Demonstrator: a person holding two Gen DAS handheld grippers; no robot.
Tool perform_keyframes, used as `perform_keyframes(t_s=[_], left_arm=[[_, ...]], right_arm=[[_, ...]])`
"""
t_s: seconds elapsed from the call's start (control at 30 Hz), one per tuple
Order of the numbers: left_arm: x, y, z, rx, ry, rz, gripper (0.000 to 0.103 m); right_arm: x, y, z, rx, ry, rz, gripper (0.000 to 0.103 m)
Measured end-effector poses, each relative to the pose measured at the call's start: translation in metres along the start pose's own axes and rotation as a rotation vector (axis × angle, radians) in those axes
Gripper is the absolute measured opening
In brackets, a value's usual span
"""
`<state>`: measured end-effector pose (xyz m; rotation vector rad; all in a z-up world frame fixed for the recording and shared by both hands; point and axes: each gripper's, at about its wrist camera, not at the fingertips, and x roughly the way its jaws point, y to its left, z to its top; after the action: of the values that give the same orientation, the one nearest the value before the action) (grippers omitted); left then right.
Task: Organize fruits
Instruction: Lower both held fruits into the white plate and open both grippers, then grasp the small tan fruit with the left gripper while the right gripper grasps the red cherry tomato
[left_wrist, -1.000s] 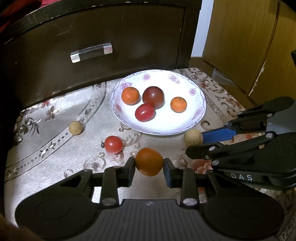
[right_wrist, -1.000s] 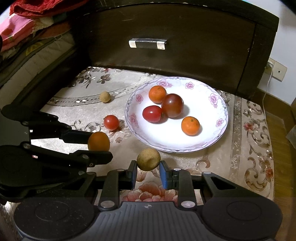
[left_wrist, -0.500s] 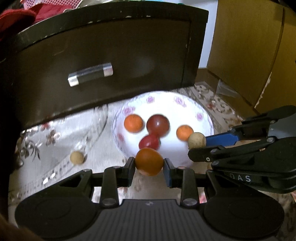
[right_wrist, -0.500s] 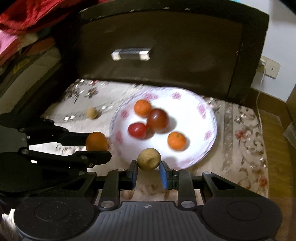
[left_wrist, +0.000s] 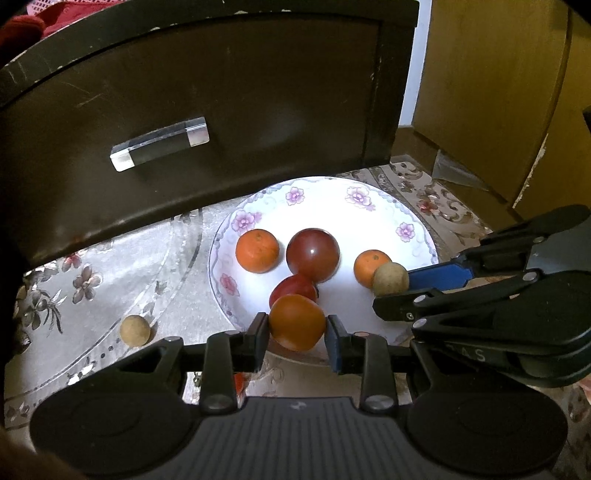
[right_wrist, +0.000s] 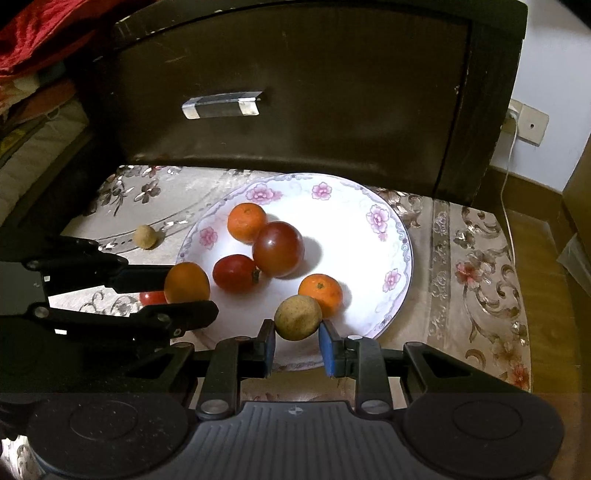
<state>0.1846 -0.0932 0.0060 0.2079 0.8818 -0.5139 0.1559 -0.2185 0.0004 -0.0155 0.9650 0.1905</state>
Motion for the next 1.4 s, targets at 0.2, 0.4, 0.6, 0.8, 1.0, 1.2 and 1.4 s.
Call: perform_keyframes(t_s=[0.2,0.4,0.6,0.8,1.0,1.2,1.4], left_arm=[[0.011,0.002,0.001,0.0,-0.002,0.015,0.037],[0.018,0.004,0.005,-0.009,-0.012,0.015,0.037],[0.019,0.003,0.004,-0.004,-0.019,0.018,0.038],[0.012,0.003,0.006,-0.009,-0.045,0.023,0.039],[0.001,0.009,0.01,-0.028,-0.074,0.032,0.043],[-0.022,0.027,0.015,-0.094,-0.125,0.058,0.044],[-0.041,0.044,0.009,-0.121,-0.128,0.099,0.044]], right_arm=[[0.01,-0.004,0.004,-0.002,-0.001,-0.013,0.024],[0.017,-0.006,0.007,0.002,-0.017,-0.032,0.025],[0.019,-0.009,0.008,0.008,-0.018,-0.042,0.024],[0.015,-0.011,0.009,0.021,-0.036,-0.041,0.028],[0.006,-0.015,0.012,0.044,-0.07,-0.034,0.033],[-0.001,-0.007,0.012,0.022,-0.079,-0.013,0.034],[-0.013,0.002,0.012,0.016,-0.096,0.02,0.034]])
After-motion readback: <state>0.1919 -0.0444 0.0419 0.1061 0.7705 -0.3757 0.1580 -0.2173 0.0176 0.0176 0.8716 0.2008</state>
